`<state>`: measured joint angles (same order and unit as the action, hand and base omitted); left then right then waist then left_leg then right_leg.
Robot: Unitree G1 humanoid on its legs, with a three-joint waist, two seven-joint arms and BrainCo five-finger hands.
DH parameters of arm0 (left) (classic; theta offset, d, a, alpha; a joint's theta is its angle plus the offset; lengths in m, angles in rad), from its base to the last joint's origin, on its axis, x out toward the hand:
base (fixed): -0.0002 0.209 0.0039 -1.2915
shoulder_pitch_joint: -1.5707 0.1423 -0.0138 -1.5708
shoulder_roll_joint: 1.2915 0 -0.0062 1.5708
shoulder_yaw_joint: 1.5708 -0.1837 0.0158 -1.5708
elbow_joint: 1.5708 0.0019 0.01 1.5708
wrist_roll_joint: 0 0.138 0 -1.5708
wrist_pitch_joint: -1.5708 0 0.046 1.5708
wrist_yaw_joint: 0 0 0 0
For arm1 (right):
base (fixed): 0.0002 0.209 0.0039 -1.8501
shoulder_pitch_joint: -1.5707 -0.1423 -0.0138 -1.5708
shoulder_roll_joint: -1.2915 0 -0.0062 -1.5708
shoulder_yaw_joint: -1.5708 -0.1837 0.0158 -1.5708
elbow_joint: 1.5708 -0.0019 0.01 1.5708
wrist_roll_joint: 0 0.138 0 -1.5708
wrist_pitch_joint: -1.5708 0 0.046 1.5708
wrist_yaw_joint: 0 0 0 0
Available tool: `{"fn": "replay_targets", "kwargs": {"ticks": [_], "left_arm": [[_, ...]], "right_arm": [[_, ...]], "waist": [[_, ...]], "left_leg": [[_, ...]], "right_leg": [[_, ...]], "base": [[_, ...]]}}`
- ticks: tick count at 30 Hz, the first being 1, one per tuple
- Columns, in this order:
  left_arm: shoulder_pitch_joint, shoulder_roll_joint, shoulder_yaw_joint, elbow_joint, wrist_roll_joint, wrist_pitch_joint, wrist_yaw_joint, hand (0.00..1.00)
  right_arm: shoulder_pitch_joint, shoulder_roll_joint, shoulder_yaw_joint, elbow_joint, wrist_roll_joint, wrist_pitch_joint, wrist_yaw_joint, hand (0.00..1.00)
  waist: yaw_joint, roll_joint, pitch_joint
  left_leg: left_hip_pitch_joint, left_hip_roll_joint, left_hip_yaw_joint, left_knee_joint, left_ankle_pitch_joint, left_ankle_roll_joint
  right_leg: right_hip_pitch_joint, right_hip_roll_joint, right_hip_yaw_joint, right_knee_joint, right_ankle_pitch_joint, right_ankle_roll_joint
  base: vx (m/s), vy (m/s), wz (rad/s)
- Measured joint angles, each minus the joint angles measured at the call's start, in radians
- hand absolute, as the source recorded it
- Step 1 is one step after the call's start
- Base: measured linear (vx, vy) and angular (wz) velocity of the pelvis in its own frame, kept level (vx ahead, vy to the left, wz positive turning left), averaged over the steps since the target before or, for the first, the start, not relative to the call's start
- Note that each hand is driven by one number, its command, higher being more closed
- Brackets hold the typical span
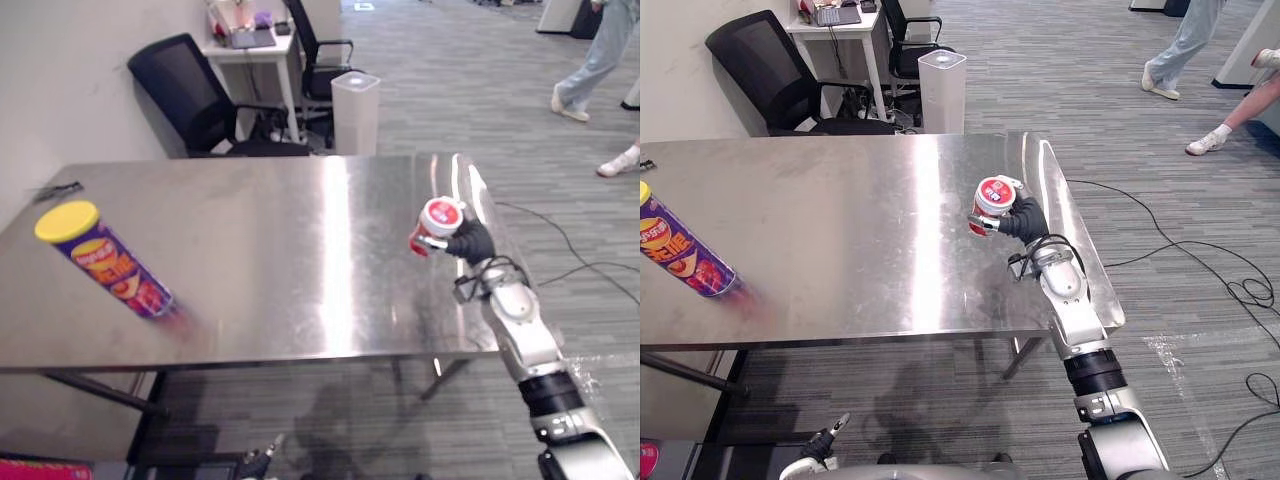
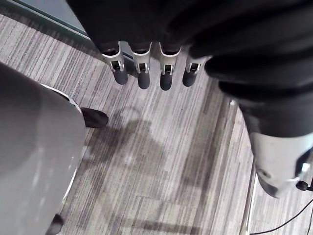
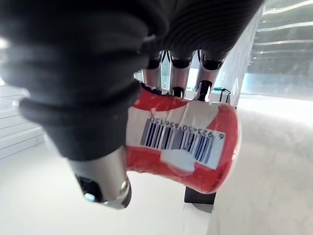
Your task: Put the gum and the chips on the shelf.
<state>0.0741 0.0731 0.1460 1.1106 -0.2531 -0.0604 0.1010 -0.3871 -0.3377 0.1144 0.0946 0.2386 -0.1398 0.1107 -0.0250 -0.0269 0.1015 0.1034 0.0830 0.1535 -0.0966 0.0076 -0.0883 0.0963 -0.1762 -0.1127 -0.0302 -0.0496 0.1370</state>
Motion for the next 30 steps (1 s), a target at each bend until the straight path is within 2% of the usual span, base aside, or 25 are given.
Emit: {"fn": "replay_targets", "kwargs": {"ticks": [12,21,30], "left_arm": [[0.001,0.000,0.019,-0.006,0.000,0.018,-0.001,0.00],[0.005,0.002,0.019,-0.007,0.000,0.022,-0.001,0.00],[0.007,0.004,0.019,-0.007,0.000,0.027,-0.003,0.00]], "right_arm": [[0.034,-0.023,-0.072,-0.200,0.005,0.029,-0.037,1.00],[0.079,-0.038,-0.099,-0.210,0.007,0.041,-0.041,1.00],[0.140,-0.037,-0.108,-0.239,0.040,0.042,-0.063,1.00]], "waist": [[0.001,-0.008,0.000],[0.002,-0.022,-0.013],[0.001,-0.024,-0.020]], "left_leg": [[0.001,0.004,0.000,0.000,0.000,0.000],[0.003,0.005,-0.003,0.000,0.004,0.000],[-0.007,0.006,-0.031,-0.001,0.016,0.001]], "right_leg": [[-0.002,0.002,0.008,0.005,0.000,0.000],[-0.004,0.003,0.009,0.014,0.000,0.000],[-0.009,0.002,-0.009,0.038,-0.006,-0.005]], "base": [[0.00,0.000,0.00],[0.00,0.000,0.00],[-0.01,-0.002,0.07]]}}
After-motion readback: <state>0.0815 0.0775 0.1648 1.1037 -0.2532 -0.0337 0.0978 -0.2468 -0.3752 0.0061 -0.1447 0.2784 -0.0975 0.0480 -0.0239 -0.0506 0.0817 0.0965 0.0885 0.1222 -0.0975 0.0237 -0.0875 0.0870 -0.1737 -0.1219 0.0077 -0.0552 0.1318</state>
